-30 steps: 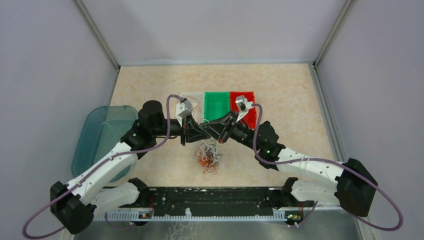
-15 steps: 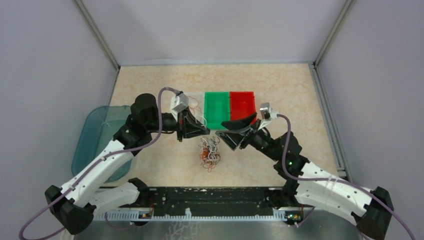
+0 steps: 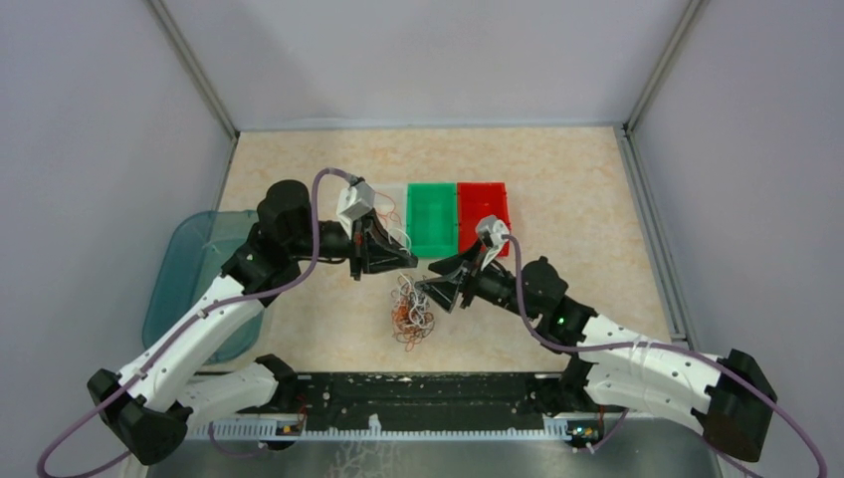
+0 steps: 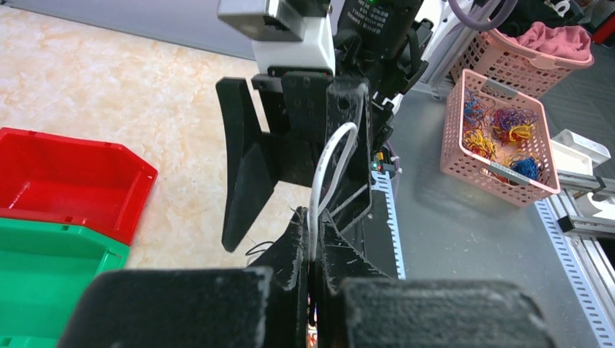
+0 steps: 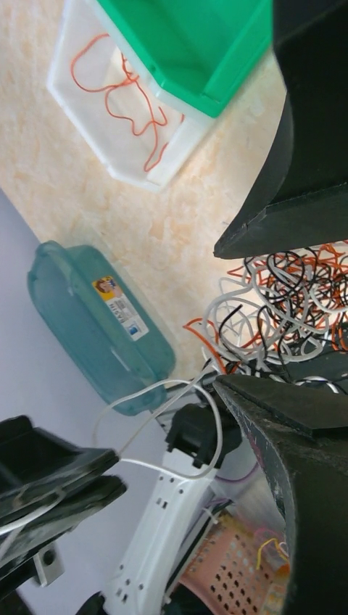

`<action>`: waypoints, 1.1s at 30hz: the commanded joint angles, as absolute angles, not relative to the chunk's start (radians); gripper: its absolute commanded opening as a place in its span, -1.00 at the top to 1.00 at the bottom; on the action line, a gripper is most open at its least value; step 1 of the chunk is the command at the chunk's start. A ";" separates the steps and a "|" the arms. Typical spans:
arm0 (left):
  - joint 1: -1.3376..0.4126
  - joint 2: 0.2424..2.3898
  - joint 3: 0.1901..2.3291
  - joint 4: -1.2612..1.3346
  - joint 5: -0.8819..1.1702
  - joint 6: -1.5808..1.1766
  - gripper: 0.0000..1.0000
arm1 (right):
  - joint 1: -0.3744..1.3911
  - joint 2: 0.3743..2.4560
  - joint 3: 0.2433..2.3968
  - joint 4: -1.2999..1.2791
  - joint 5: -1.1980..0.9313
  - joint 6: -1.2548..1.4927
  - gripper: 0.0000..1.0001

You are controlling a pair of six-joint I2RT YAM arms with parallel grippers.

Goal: Untangle the cables
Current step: Untie the cable.

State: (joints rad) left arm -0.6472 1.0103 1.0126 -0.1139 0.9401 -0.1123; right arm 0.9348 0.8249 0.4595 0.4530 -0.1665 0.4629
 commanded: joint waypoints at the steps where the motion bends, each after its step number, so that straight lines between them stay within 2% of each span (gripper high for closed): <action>1: -0.643 1.013 1.051 -0.114 0.954 -0.119 1.00 | 0.976 0.871 0.520 0.529 -0.175 0.420 -0.22; 9: -0.643 1.011 1.052 -0.122 0.947 -0.111 1.00 | 0.988 0.896 0.539 0.554 -0.150 0.413 -0.23; 17: -0.643 1.009 1.059 -0.129 0.948 -0.098 1.00 | 0.987 0.750 0.557 0.401 -0.094 0.350 -0.20; 33: -0.643 1.025 1.075 -0.114 0.934 -0.113 1.00 | 1.004 0.924 0.606 0.546 -0.137 0.369 -0.17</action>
